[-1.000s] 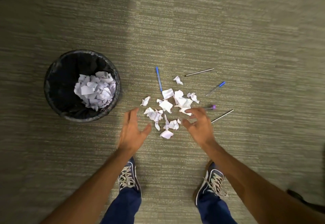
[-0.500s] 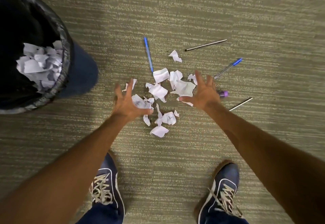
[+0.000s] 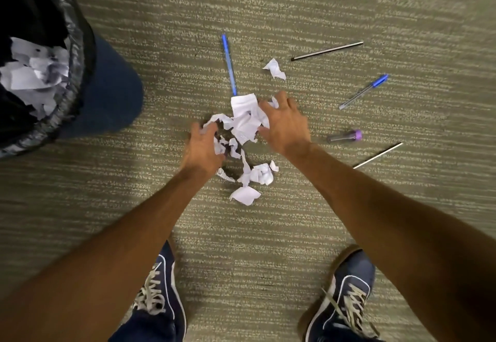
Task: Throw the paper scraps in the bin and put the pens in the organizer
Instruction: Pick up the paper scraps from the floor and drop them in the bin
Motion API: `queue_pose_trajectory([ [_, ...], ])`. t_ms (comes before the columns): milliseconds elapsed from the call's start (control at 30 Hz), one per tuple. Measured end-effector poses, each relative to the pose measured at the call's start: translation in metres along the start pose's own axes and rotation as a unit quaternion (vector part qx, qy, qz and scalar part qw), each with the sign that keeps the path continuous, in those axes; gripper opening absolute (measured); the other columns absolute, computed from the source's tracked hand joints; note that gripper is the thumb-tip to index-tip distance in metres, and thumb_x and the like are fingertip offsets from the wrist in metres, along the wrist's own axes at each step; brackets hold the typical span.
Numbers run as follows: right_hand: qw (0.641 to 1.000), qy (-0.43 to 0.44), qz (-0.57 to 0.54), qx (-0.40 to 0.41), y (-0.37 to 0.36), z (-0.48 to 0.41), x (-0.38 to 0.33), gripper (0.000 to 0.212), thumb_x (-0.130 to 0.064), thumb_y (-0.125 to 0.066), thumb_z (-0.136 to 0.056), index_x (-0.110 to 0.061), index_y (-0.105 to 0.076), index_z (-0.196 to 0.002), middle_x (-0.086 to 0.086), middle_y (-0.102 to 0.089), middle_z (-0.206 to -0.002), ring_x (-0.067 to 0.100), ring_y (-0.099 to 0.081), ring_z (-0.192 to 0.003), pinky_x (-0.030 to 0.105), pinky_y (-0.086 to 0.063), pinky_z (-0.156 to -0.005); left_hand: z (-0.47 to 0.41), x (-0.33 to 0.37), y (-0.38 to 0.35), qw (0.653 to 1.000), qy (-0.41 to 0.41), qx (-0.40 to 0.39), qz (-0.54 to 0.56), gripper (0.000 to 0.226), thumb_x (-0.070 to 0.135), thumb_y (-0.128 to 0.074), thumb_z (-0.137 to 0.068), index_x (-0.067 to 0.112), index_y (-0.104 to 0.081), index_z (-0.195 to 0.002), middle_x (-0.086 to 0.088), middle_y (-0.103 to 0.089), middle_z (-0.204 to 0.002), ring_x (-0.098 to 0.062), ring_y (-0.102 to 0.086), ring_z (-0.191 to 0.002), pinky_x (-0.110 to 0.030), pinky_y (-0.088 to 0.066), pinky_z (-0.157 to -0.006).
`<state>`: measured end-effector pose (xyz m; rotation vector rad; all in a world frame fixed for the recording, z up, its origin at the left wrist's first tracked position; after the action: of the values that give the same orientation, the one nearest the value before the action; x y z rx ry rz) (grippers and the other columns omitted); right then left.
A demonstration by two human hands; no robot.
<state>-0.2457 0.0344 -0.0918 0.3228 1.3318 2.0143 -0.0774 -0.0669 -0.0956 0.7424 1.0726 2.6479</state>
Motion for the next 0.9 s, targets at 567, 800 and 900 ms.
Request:
queue_pose_trajectory([
  [567,0.851,-0.205,-0.483,0.030,0.067,0.065,0.033,0.044,0.000,-0.075,-0.084,-0.007,-0.066,-0.126,0.006,-0.074,-0.107,-0.002,-0.066,-0.045,0.019,-0.046,-0.033,0.054,0.023,0.074,0.983,0.024,0.110,0.147,0.033,0.008,-0.080,-0.083,0.006,-0.066,-0.113,-0.010,-0.066,-0.116,-0.018,-0.061,-0.090,-0.008,-0.044,-0.043],
  [800,0.662,-0.240,-0.709,0.031,0.143,0.118,-0.035,0.048,0.014,-0.071,-0.081,-0.003,-0.058,-0.124,0.007,-0.063,-0.118,0.024,-0.076,-0.080,0.037,-0.065,-0.068,0.112,0.029,0.151,0.943,0.064,0.130,0.300,0.034,0.017,-0.090,-0.074,0.014,-0.066,-0.098,0.006,-0.066,-0.080,0.006,-0.056,-0.053,0.000,-0.039,-0.042],
  [900,0.614,-0.196,-0.765,0.009,0.181,0.130,-0.082,0.022,0.013,-0.067,-0.084,-0.002,-0.069,-0.100,0.009,-0.075,-0.091,0.022,-0.075,-0.073,0.034,-0.064,-0.067,0.134,0.023,0.196,0.922,0.051,0.155,0.351,0.035,0.016,-0.091,-0.071,0.019,-0.064,-0.093,0.016,-0.062,-0.072,0.013,-0.060,-0.051,-0.002,-0.040,-0.042],
])
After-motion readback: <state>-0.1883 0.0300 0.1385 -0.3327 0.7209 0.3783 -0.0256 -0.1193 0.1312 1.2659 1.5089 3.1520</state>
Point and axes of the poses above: each hand's wrist, its own z-axis away from the middle knuckle, its own y-axis out of the back of the hand, x = y × z, the point moved 6 cm from there along -z, towards the middle knuckle
